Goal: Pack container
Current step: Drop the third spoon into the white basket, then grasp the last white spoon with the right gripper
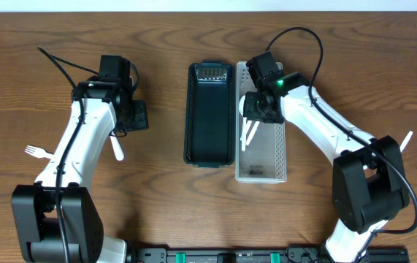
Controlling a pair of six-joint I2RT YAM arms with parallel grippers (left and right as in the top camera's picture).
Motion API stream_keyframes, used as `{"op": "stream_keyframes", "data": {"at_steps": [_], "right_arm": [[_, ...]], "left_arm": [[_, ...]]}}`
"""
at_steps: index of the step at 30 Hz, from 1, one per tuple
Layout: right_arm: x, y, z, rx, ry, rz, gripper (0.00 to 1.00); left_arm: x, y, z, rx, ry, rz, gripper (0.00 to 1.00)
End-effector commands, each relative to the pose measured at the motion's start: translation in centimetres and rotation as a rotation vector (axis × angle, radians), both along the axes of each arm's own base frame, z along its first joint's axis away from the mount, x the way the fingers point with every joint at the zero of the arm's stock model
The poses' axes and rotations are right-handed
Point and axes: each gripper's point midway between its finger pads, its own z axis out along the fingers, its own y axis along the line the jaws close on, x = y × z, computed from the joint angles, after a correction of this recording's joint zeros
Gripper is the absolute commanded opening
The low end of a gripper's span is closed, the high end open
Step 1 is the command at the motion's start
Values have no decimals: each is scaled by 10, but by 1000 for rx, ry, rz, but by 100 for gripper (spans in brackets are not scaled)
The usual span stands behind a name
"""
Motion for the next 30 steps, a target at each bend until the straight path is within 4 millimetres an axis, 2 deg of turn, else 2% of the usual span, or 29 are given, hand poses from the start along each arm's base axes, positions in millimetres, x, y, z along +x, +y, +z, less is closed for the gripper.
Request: {"op": "stream_keyframes", "data": {"at_steps": [1,3,4,5,6,8,10,12,13,15,18,21,26,30], "right_arm": [[28,-19,44,-19,-134,-17,33],[41,-37,80,-25,-204,-43,36],[47,-53,104,-32,-249,-79,36],[50,-65,120,-38,-276,-108,37],[53,-84,142,-47,-312,-150,41],[51,-123,176,-60,-362,-236,44],[41,-164,199,-72,-383,-331,44],[23,-207,207,-89,-368,-442,49],[7,-235,206,-104,-333,-519,54],[-11,-264,200,-123,-280,-597,64],[-45,-316,181,-152,-169,-737,78],[-63,-350,159,-163,-98,-772,82],[-85,-384,100,-139,25,-805,85],[-96,-394,49,-123,119,-794,85]], "left_arm": [[4,2,2,4,-6,5,58],[4,2,2,4,-6,5,58],[4,2,2,4,-6,5,58],[4,2,2,4,-6,5,58],[4,2,2,4,-6,5,58],[4,2,2,4,-6,5,58],[4,2,2,4,-6,5,58],[4,2,2,4,-6,5,58],[4,2,2,4,-6,5,58],[4,2,2,4,-6,5,59],[4,2,2,4,-6,5,58],[5,2,2,4,-7,5,58],[5,2,2,4,-7,5,58],[4,2,2,4,-6,5,58]]}}
